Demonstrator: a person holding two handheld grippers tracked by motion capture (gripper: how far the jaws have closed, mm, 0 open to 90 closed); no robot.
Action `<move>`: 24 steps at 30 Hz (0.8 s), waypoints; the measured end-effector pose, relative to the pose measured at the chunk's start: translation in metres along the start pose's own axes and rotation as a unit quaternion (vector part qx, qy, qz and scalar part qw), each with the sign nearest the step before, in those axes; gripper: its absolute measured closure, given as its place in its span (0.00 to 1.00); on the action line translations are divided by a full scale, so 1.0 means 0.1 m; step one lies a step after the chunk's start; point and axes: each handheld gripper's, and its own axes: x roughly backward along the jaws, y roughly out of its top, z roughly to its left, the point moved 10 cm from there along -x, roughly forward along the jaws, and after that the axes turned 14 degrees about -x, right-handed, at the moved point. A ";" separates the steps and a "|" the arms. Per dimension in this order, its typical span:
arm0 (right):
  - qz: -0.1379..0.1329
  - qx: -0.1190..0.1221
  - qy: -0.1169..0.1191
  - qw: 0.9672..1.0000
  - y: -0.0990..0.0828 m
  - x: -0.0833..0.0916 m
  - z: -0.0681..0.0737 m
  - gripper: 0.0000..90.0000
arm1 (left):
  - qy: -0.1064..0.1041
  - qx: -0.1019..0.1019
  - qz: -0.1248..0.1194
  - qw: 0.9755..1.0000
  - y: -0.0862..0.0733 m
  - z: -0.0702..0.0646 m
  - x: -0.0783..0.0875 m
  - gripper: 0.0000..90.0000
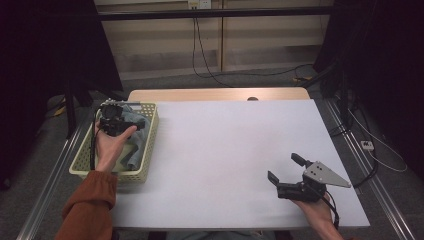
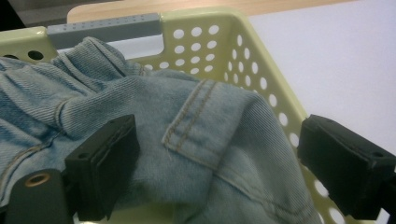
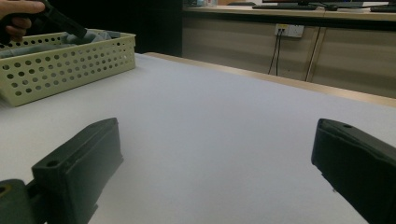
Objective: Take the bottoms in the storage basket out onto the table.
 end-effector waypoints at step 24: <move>0.001 0.001 -0.002 1.000 0.00 0.01 -0.01 0.02 | 0.019 -0.026 0.115 0.993 -0.20 0.06 -0.30 0.11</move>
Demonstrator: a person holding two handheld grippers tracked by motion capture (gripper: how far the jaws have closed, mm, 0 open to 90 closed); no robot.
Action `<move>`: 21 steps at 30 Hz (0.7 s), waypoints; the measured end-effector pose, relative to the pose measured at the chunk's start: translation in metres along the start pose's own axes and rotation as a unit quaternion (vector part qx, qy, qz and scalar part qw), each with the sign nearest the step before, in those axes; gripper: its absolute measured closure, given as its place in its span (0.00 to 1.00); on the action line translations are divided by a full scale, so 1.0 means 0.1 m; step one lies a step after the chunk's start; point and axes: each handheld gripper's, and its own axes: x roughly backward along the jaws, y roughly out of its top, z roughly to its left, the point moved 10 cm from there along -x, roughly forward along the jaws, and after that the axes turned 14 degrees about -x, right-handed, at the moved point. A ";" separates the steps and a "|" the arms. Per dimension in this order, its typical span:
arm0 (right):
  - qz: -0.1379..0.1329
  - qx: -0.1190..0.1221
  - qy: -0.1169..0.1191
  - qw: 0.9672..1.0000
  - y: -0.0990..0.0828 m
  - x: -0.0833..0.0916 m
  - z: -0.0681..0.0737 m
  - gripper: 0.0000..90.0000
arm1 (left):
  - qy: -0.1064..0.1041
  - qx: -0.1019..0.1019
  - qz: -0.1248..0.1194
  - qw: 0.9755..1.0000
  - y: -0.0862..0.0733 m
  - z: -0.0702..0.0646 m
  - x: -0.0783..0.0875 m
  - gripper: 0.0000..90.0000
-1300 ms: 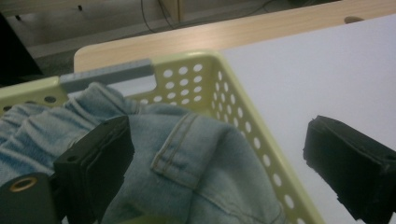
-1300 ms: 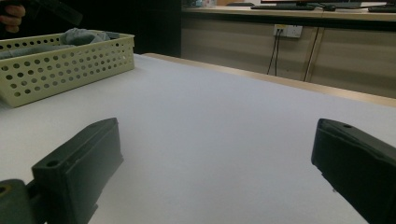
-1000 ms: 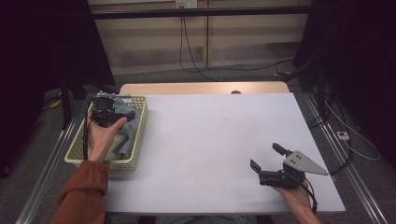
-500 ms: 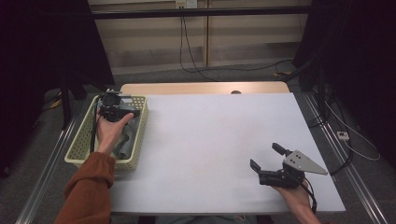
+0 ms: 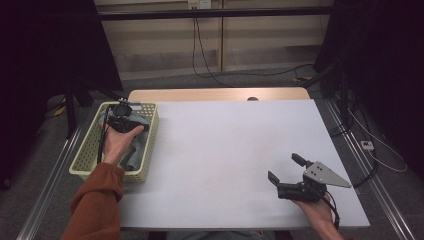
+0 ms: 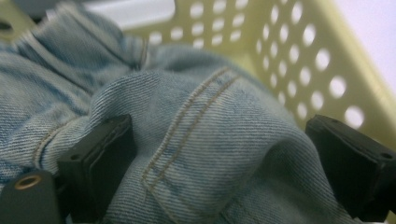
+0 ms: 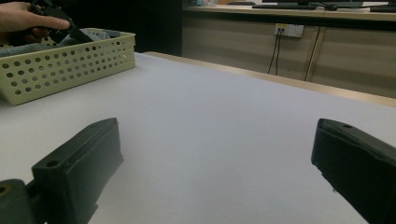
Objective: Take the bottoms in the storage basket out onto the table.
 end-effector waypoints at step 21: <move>0.001 0.001 0.000 1.000 0.00 0.00 0.01 0.02 | -0.032 -0.008 0.058 0.998 -0.23 -0.10 -0.10 0.28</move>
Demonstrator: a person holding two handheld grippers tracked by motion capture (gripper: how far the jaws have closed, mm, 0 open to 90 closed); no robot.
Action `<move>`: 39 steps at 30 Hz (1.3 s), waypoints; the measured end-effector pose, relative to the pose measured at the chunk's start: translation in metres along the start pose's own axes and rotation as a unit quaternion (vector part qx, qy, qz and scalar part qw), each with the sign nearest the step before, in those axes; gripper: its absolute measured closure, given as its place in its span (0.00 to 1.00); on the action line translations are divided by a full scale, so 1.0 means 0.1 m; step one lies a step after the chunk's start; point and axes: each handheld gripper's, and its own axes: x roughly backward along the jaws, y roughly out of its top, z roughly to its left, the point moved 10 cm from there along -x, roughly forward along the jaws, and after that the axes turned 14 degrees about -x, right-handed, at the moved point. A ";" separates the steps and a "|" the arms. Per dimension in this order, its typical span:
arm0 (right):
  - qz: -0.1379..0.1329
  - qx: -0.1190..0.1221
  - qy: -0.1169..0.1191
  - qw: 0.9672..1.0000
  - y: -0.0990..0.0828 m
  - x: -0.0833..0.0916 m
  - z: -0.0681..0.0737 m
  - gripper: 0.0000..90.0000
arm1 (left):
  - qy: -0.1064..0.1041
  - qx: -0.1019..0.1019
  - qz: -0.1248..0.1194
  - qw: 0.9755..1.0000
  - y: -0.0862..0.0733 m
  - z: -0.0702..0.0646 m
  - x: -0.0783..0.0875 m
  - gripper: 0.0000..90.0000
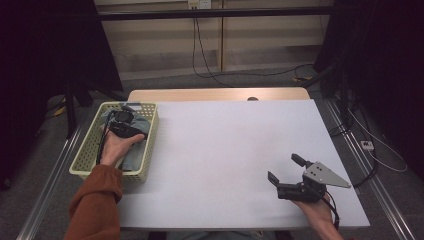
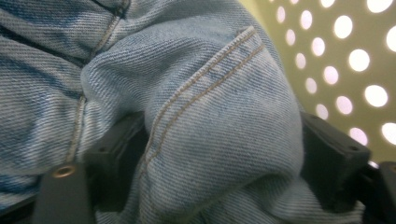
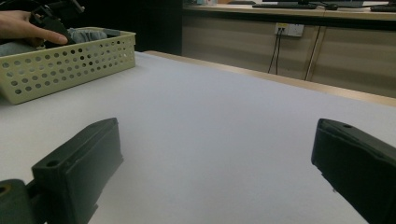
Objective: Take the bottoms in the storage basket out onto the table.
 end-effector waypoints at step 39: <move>0.000 -0.008 0.004 1.000 0.01 -0.03 0.00 0.02 | -0.006 0.014 -0.181 0.983 0.20 0.05 0.55 0.76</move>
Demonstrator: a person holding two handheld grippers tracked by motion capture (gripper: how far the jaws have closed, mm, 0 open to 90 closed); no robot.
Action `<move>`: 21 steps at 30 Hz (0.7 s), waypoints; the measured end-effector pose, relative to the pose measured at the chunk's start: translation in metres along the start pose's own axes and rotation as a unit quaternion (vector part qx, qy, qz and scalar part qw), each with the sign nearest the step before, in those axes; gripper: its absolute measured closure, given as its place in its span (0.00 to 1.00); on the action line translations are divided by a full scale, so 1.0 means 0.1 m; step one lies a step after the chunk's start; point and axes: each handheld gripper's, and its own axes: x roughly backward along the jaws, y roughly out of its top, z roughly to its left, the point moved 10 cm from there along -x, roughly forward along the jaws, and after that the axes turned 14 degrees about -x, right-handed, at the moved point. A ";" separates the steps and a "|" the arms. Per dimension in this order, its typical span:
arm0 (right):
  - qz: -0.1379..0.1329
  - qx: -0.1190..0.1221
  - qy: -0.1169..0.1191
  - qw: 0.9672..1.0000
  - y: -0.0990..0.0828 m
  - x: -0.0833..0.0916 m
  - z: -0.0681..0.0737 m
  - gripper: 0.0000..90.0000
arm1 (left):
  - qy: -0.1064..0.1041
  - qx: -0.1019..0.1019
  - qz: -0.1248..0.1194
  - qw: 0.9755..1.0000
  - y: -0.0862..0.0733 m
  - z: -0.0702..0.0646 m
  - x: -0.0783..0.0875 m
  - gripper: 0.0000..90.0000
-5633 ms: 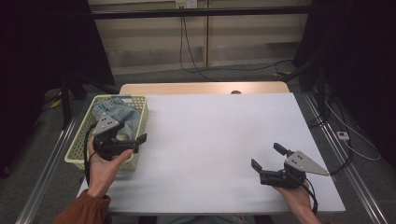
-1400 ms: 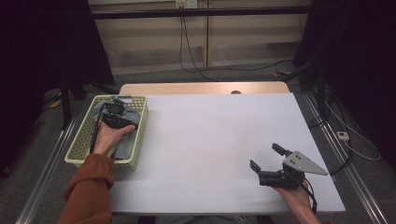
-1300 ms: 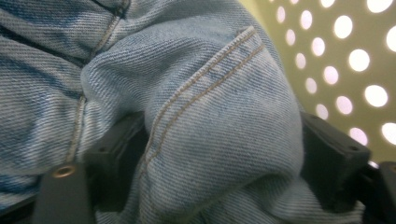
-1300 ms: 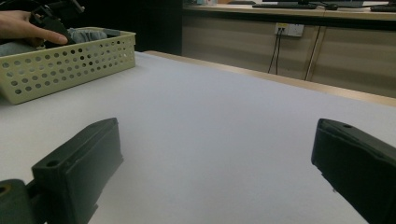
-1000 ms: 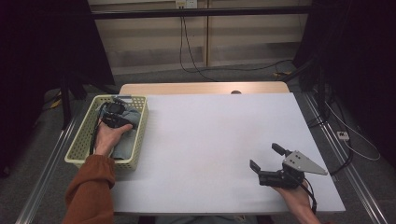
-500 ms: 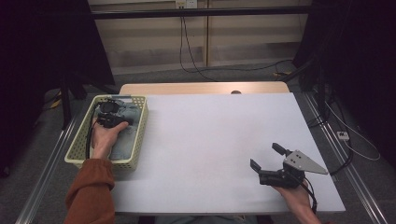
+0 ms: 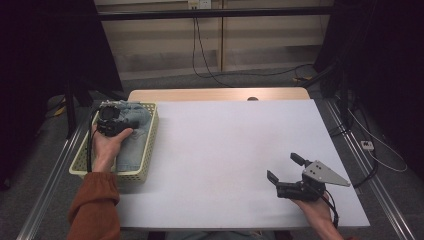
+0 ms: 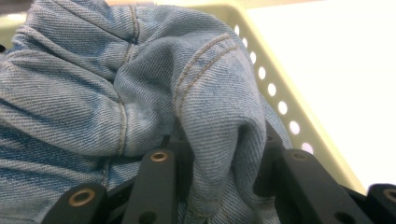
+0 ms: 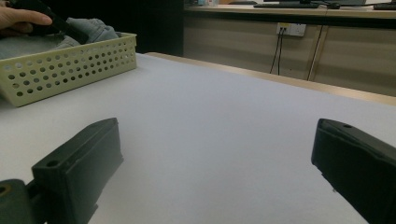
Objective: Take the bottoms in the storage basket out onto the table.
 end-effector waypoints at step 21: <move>0.000 0.002 0.004 1.000 0.00 0.00 0.01 0.02 | 0.051 -0.014 -0.110 0.993 0.26 0.05 0.32 0.76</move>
